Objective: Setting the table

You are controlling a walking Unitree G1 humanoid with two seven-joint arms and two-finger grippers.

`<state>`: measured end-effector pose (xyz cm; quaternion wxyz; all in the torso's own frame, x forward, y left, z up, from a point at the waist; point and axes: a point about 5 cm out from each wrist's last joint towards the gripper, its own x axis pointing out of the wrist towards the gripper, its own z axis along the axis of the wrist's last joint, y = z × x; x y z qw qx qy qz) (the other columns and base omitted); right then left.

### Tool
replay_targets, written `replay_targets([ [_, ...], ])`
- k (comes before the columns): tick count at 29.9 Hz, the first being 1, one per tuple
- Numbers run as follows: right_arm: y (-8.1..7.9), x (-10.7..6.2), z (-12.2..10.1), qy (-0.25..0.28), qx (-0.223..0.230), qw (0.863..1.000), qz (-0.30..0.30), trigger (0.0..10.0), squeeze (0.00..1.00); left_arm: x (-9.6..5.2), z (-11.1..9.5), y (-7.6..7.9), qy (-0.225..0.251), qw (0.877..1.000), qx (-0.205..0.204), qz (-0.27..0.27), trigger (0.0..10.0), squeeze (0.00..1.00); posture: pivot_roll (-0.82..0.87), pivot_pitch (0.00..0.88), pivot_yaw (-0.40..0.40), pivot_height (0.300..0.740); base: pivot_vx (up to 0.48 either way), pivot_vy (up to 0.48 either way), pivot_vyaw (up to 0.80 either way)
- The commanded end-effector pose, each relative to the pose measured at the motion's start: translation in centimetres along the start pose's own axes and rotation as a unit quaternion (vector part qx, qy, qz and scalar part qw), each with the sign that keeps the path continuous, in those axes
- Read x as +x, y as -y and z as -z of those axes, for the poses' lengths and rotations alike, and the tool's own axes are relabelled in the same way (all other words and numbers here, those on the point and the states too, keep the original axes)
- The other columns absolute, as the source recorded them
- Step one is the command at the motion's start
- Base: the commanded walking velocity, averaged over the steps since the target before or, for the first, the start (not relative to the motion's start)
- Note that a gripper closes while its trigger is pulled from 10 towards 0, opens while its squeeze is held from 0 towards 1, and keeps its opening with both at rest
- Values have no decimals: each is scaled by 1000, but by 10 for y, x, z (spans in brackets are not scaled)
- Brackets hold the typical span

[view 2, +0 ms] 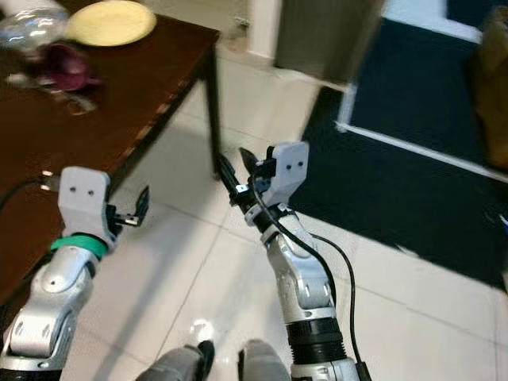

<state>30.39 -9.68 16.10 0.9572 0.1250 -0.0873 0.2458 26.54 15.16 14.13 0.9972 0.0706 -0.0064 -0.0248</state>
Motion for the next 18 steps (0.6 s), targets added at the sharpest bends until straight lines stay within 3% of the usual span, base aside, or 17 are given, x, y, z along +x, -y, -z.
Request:
replay_targets([
  [1,3,-2,3,-7,3,1000,9,10000,0,1,1,1,-5,1000,7,1,10000,0,-38,83,44,740,0,0,781],
  [18,7,-2,1,-11,-9,1000,11,10000,0,8,-4,-1,3,1000,12,-17,10000,0,-66,58,28,740,0,0,781],
])
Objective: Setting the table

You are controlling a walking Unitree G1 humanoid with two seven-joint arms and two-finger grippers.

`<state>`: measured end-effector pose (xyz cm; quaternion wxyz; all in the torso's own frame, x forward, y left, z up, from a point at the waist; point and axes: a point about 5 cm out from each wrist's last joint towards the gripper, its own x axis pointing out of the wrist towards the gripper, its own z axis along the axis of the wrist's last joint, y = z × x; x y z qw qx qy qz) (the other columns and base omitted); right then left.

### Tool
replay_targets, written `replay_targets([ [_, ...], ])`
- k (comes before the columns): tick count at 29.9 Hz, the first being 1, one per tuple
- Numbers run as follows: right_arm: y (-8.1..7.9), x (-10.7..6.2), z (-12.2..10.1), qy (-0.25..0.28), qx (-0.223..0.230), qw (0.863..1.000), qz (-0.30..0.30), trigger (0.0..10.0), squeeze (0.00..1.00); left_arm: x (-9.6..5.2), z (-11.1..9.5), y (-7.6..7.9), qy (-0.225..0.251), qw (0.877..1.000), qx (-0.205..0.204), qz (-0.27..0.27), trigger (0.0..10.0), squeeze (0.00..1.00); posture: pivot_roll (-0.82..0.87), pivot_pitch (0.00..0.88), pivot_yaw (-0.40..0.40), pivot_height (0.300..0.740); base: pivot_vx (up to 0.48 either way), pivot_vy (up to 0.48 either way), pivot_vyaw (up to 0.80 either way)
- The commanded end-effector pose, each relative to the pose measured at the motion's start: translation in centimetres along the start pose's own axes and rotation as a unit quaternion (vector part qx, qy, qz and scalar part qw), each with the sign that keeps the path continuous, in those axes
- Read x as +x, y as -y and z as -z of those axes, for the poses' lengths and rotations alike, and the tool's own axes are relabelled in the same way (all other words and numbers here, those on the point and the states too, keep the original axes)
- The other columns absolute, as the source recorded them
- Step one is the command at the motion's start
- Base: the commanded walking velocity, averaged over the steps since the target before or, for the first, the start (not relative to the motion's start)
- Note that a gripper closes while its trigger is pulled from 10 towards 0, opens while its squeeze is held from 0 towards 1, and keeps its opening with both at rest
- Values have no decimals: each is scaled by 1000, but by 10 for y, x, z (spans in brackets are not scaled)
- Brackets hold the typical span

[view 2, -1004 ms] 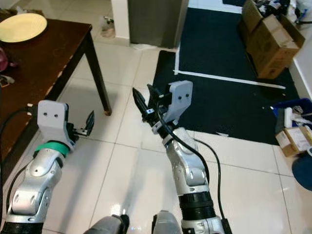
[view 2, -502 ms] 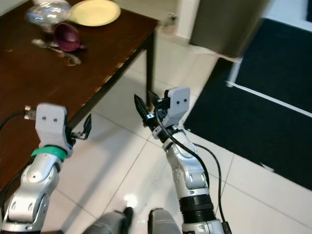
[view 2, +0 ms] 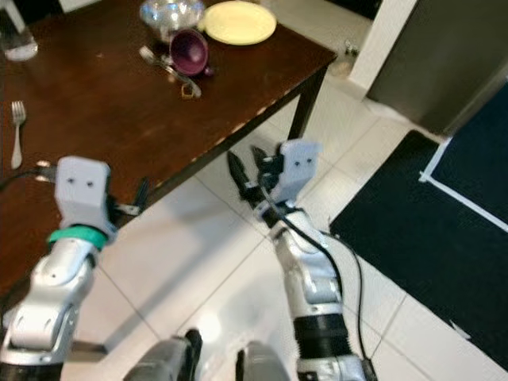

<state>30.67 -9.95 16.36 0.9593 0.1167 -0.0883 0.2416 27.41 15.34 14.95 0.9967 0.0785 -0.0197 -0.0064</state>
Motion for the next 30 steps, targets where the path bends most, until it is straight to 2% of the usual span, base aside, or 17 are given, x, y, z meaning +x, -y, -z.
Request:
replay_targets([
  [1,4,-4,4,-11,-1,1000,7,10000,0,0,4,2,-9,1000,4,2,10000,0,-66,58,28,740,0,0,781],
  [17,9,-3,1,-6,-7,1000,19,10000,0,6,2,0,-1,1000,6,-4,10000,0,-70,53,30,740,0,0,781],
  [20,14,-2,-3,6,-5,999,43,10000,0,13,-1,-5,7,1000,14,-19,10000,0,-72,54,30,740,434,0,0],
  [30,20,-3,-7,13,-5,999,51,10000,0,26,-9,-10,21,999,18,-32,10000,0,-78,59,34,740,461,0,0],
])
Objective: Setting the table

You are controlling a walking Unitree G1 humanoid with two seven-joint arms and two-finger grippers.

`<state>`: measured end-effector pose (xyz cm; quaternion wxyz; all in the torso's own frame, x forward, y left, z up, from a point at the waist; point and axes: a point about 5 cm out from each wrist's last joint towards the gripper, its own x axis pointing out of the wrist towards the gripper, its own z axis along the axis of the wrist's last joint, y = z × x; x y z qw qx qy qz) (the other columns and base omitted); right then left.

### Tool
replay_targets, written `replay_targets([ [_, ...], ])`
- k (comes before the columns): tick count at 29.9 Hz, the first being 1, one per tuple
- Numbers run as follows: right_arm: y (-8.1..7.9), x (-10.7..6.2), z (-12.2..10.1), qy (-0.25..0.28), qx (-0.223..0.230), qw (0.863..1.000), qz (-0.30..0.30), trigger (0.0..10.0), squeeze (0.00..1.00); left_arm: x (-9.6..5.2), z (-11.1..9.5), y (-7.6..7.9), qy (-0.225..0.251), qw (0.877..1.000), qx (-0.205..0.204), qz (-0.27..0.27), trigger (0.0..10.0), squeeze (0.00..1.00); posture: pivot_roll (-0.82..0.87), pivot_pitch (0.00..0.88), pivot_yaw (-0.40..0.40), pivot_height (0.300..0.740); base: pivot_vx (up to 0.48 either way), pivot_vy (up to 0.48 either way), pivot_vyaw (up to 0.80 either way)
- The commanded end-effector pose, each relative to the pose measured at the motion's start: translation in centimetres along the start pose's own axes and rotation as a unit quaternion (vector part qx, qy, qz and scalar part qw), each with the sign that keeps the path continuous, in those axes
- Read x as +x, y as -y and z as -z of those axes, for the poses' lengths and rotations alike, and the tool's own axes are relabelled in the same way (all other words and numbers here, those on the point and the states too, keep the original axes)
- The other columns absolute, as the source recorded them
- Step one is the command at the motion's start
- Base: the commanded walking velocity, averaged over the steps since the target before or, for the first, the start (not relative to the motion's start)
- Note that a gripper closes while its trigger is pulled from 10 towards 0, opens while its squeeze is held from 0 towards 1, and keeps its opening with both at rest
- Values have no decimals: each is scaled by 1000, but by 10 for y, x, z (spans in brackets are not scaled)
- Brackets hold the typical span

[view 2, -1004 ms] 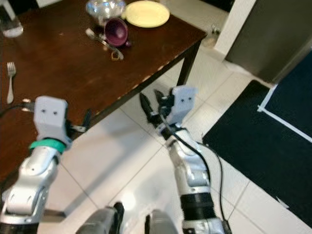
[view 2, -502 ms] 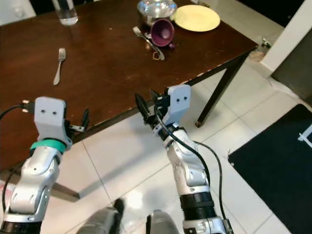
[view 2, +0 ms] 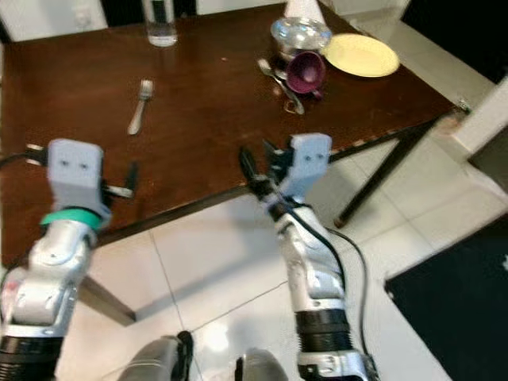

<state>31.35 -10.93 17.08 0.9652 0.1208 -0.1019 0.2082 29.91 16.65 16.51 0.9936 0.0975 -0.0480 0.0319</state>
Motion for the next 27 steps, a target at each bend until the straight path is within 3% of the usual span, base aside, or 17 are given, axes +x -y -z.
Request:
replay_targets([
  [1,10,-6,2,-4,-3,1000,20,10000,0,1,3,5,-2,1000,-3,7,10000,0,-78,59,34,740,461,0,0],
  [22,8,-6,3,-5,1,1000,15,10000,0,2,3,5,4,1000,4,7,10000,0,-73,66,34,740,457,0,0],
  [27,9,-6,3,-4,-1,1000,18,10000,0,2,6,7,-10,1000,10,21,10000,0,-76,67,37,740,139,0,0],
])
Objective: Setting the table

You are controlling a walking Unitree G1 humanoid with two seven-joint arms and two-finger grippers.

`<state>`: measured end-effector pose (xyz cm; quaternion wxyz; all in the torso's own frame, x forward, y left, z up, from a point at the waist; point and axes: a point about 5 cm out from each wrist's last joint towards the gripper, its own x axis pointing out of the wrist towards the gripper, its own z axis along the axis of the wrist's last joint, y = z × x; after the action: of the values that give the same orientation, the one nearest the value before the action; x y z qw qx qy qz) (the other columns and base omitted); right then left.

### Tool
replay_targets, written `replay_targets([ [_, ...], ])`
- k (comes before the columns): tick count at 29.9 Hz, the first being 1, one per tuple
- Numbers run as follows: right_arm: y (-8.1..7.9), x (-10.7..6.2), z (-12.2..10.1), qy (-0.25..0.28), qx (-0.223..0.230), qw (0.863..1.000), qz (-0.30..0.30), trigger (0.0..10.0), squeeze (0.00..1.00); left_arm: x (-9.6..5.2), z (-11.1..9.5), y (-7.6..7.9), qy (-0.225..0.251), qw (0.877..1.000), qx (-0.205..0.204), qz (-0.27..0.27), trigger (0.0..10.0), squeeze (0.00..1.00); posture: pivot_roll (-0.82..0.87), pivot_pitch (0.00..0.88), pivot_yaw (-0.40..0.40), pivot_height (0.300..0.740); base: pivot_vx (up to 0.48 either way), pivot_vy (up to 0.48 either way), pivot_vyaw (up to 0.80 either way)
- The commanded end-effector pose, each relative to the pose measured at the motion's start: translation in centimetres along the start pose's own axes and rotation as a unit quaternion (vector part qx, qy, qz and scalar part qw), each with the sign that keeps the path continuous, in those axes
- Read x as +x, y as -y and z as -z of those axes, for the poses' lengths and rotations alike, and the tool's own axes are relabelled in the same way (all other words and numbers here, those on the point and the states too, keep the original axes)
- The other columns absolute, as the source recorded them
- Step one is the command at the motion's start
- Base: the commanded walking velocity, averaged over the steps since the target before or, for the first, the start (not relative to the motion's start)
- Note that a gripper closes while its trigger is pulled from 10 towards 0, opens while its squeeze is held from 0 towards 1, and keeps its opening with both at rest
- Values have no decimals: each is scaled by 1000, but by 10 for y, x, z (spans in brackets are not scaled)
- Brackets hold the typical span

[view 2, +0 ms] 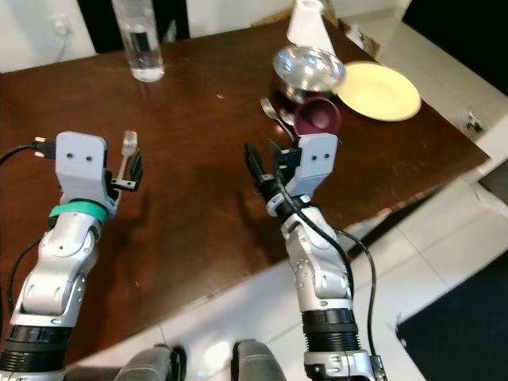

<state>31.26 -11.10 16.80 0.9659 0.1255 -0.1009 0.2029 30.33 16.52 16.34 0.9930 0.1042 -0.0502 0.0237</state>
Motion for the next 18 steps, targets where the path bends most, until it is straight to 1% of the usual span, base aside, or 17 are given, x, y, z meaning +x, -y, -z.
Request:
replay_targets([
  [1,8,-4,1,-4,-5,1000,13,10000,0,-1,6,6,-19,1000,7,20,10000,0,-76,67,37,740,0,0,0],
  [3,10,-5,0,-5,-9,1000,16,10000,0,-1,8,6,-34,999,15,30,10000,0,-77,68,39,740,0,0,0],
  [4,10,-5,0,-5,-9,1000,16,10000,0,-1,8,6,-34,999,15,30,10000,0,-77,68,39,740,0,0,0],
  [5,15,-6,-1,-7,-19,1000,22,10000,0,-1,14,5,-80,995,11,55,10000,0,-73,68,39,740,0,0,0],
  [6,17,-6,-1,-7,-25,999,25,10000,0,-2,16,5,-96,993,12,65,10000,0,-73,68,39,740,0,0,0],
  [7,17,-6,-1,-7,-25,999,25,10000,0,-2,16,5,-96,993,12,65,10000,0,-73,68,39,740,0,0,0],
  [8,18,-7,-1,-8,-29,999,26,10000,0,-2,17,5,-106,992,13,72,10000,0,-73,68,39,740,0,0,0],
  [9,20,-7,-2,-8,-30,999,27,10000,0,-2,17,5,-120,990,0,75,10000,0,-74,69,39,740,0,0,0],
  [10,20,-7,-2,-8,-30,999,27,10000,0,-2,17,5,-120,990,0,75,10000,0,-74,69,39,740,0,0,0],
  [11,22,-7,-3,-7,-31,999,28,10000,0,-3,18,5,-136,988,-9,79,10000,0,-73,69,39,740,0,0,0],
  [12,23,-6,-4,-6,-32,999,29,10000,0,-2,18,6,-155,984,-31,78,10000,0,-72,68,38,740,0,0,0],
  [13,23,-6,-4,-6,-32,999,29,10000,0,-2,18,6,-155,984,-31,78,10000,0,-72,68,38,740,0,0,0],
  [14,24,-6,-4,-6,-32,999,29,10000,0,-1,18,8,-170,981,-42,81,10000,0,-72,68,38,740,0,0,0],
  [15,24,-6,-4,-6,-32,999,29,10000,0,-1,18,8,-170,981,-42,81,10000,0,-72,68,38,740,0,0,0],
  [16,24,-5,-5,-5,-32,999,29,10000,0,0,19,11,-178,979,-48,86,10000,0,-69,66,36,740,0,0,0],
  [17,23,-5,-5,-5,-32,999,28,10000,0,2,20,16,-181,978,-46,95,10000,0,-70,66,37,740,0,0,0],
  [18,23,-5,-5,-5,-32,999,28,10000,0,2,20,16,-181,978,-46,95,10000,0,-70,66,37,740,0,0,0],
])
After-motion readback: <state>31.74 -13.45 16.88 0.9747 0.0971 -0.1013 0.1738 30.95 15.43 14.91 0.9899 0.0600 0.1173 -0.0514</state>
